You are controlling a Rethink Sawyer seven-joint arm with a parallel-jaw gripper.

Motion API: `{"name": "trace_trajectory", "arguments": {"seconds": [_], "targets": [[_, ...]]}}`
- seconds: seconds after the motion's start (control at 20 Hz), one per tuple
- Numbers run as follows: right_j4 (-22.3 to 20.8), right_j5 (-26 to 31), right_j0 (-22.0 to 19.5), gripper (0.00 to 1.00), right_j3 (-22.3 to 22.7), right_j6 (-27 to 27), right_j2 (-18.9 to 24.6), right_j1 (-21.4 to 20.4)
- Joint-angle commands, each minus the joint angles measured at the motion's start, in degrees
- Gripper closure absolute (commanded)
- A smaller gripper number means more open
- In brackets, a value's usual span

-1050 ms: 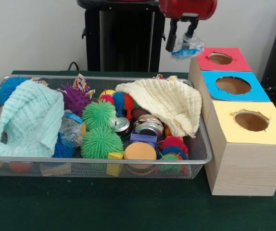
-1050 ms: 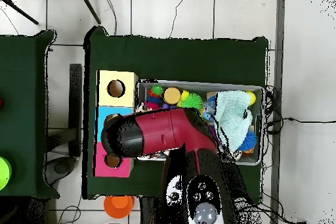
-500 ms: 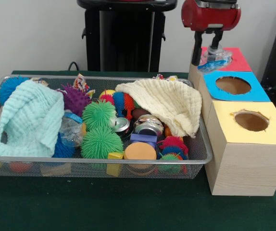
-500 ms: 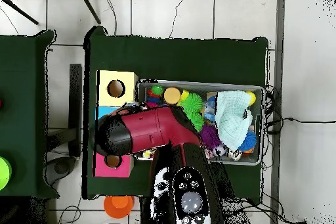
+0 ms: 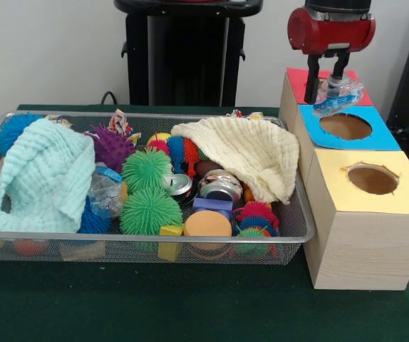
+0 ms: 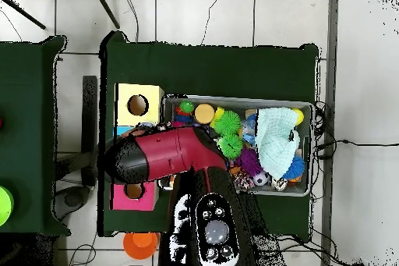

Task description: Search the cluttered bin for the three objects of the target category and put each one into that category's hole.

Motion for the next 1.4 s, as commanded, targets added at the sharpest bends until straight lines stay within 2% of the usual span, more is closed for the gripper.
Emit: {"name": "trace_trajectory", "arguments": {"seconds": [0.05,0.6,0.85,1.05,1.4], "targets": [[2.73,-2.96,1.17,1.0,3.4,9.67,2.79,4.43],[4.81,-6.68,2.07,1.0,1.93,10.28,3.05,11.33],[5.77,-5.64,3.05,1.0,0.83,10.05,2.1,13.82],[6.71,-4.58,3.41,1.0,1.06,9.64,1.52,14.04],[6.66,-1.41,5.28,1.0,-1.37,10.15,-0.8,15.88]]}}
